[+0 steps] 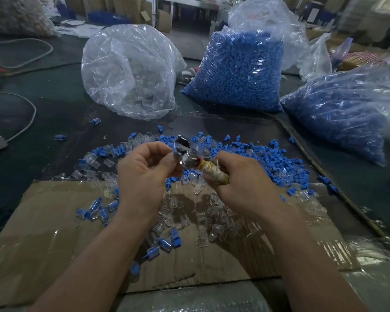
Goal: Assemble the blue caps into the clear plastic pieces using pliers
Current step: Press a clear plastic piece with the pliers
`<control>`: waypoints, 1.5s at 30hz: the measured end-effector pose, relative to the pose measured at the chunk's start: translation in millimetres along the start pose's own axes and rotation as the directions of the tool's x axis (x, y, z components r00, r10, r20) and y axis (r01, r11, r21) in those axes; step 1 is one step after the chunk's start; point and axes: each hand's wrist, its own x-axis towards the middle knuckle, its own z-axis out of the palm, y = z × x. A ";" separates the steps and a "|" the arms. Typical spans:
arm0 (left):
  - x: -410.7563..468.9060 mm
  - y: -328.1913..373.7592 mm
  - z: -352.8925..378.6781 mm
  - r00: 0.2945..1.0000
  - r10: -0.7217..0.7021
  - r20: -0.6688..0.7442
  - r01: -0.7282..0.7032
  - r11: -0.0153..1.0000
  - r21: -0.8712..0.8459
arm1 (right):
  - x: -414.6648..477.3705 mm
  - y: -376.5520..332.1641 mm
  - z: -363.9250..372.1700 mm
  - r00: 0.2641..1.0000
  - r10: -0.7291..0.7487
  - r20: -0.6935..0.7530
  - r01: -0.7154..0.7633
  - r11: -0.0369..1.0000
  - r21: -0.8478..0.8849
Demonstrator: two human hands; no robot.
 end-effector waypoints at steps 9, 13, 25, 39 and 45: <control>8.8 7.1 -14.0 0.996 -0.082 0.027 0.078 0.988 0.131 | 2.5 13.4 -3.0 0.998 0.006 0.070 -0.011 0.998 0.066; 18.1 12.3 -28.6 0.991 -0.133 0.032 0.118 0.950 0.290 | 4.7 27.3 -5.6 0.997 0.083 -0.010 -0.083 0.996 0.015; 26.3 13.3 -45.7 0.928 -0.357 0.106 0.227 0.768 0.599 | 6.7 57.7 -9.4 0.910 0.414 0.014 -0.412 0.907 -0.085; 16.2 2.6 -27.9 0.974 -0.114 0.197 -0.113 0.509 0.853 | 6.7 66.7 -8.0 0.852 0.519 0.061 -0.510 0.851 -0.126; 7.8 -16.5 -12.7 0.971 -0.135 0.199 -0.174 0.177 0.969 | 6.1 65.3 -7.1 0.856 0.512 0.073 -0.498 0.854 -0.154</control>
